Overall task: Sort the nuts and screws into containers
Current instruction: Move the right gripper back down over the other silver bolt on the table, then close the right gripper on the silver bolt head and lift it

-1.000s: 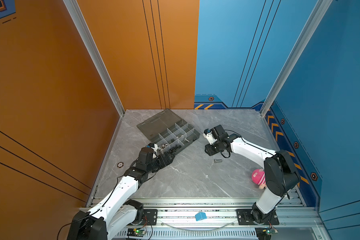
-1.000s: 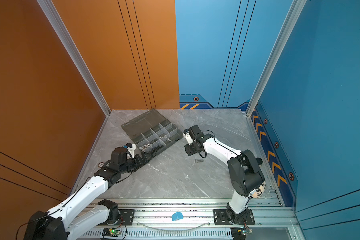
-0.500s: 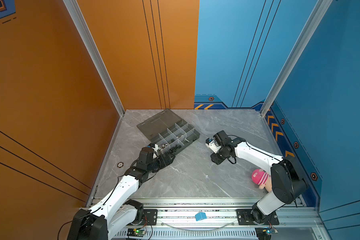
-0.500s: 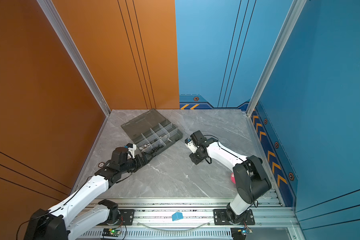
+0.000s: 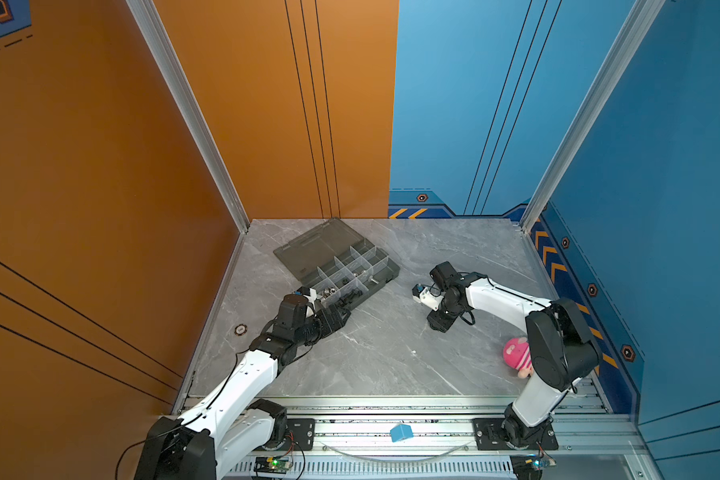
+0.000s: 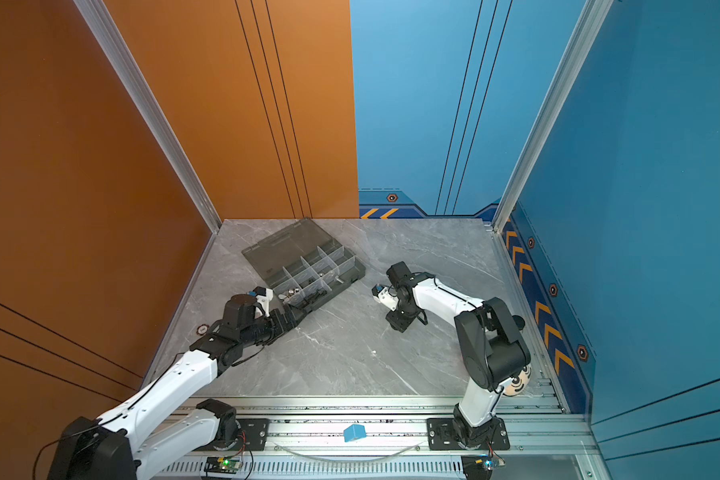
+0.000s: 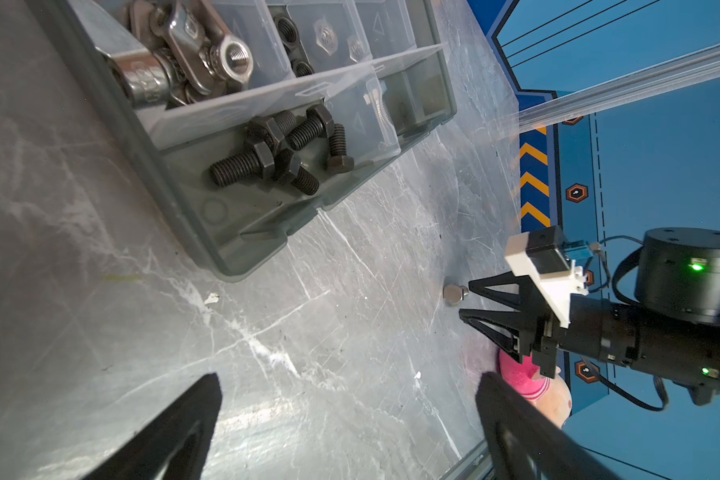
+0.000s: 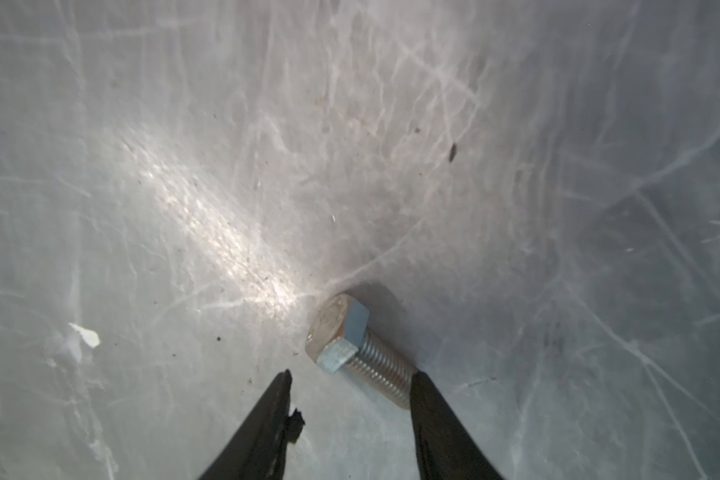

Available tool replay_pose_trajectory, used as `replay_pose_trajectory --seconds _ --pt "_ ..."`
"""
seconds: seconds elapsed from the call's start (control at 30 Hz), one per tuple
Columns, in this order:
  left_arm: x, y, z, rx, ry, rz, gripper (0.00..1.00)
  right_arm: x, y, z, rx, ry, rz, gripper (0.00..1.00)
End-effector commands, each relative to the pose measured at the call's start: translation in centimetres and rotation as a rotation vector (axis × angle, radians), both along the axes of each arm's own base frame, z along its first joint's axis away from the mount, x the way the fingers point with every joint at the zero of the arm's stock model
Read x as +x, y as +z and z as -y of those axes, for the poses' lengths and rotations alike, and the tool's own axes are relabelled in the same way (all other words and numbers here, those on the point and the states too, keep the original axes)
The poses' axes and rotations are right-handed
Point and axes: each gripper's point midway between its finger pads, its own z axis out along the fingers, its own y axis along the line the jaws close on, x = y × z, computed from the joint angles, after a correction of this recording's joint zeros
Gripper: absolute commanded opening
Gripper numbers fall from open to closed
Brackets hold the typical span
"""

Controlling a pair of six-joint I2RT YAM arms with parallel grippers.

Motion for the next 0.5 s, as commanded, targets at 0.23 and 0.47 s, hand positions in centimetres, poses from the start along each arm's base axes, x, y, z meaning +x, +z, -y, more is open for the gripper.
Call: replay_pose_trajectory --seconds 0.23,0.47 --pt "0.1 0.1 -0.1 -0.006 -0.005 0.002 0.98 0.0 -1.4 0.0 -0.012 0.042 -0.064 0.48" --pt "0.1 0.1 -0.1 -0.007 -0.002 0.002 0.98 0.0 -2.3 -0.1 -0.029 0.008 -0.102 0.43"
